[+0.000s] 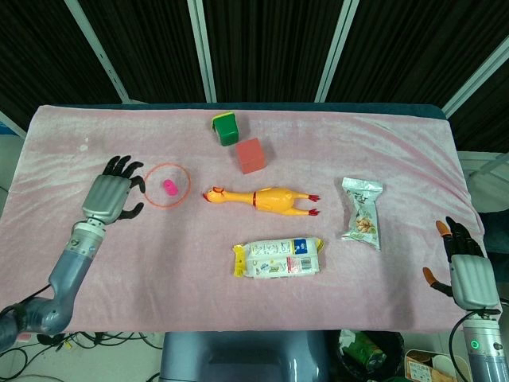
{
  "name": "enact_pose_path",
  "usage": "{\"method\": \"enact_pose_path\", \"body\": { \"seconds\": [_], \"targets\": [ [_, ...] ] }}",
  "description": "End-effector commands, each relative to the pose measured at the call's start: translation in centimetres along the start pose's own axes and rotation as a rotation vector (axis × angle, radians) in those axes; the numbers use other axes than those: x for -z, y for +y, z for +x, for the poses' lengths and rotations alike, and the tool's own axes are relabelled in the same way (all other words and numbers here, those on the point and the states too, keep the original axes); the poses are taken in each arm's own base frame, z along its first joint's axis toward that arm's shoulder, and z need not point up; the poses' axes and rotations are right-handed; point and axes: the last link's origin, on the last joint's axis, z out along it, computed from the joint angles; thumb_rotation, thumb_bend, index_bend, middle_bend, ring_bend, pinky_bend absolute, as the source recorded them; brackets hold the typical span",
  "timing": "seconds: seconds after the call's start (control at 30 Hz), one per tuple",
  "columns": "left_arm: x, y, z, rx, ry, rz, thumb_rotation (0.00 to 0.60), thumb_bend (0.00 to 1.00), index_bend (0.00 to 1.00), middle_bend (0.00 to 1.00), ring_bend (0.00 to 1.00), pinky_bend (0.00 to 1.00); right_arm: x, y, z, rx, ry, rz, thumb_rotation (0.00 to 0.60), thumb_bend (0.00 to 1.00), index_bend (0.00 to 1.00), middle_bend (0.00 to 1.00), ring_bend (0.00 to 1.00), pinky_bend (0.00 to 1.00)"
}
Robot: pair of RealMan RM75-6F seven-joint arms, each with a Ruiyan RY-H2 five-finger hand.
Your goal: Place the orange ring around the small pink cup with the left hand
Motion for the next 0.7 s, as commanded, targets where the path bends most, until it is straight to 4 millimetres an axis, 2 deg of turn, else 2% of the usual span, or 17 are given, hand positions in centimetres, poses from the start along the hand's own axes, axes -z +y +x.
{"method": "enact_pose_path", "body": {
  "seconds": [0.03,0.13,0.23,0.37,0.5,0.7],
  "targets": [
    [7.4,-3.3,1.6,-0.056,0.058,0.096,0.6,0.31,0.32,0.13,0.0,0.0,0.0,0.0,0.0,0.002,0.001,-0.002,0.6,0.2,0.0,0.0,0.0,0.18],
    [11.5,-5.5,1.4,-0.006,0.047,0.184,0.6,0.3,0.25,0.13,0.0,0.0,0.1,0.0,0.1,0.004,0.001,-0.004,0.6,0.2,0.0,0.0,0.0,0.18],
    [14.7,-7.3,0.9,0.043,0.042,0.239,0.6,0.29,0.24,0.12,0.0,0.0,0.2,-0.1,0.2,0.005,-0.001,0.001,0.6,0.19,0.0,0.0,0.0,0.18],
    [18.2,-8.6,-0.2,0.077,0.043,0.278,0.6,0.28,0.22,0.08,0.0,0.0,0.3,-0.3,0.4,0.011,0.0,0.009,0.6,0.18,0.0,0.0,0.0,0.18],
    [20.1,-8.8,-1.0,0.116,0.042,0.272,0.6,0.23,0.18,0.05,0.0,0.0,0.3,-0.4,0.5,0.017,0.007,0.015,0.6,0.18,0.0,0.0,0.0,0.18],
    [20.8,-9.1,-0.7,0.119,0.058,0.259,0.6,0.22,0.16,0.04,0.0,0.0,0.3,-0.6,1.1,0.009,0.04,0.017,0.6,0.18,0.0,0.0,0.0,0.18]
  ]
}}
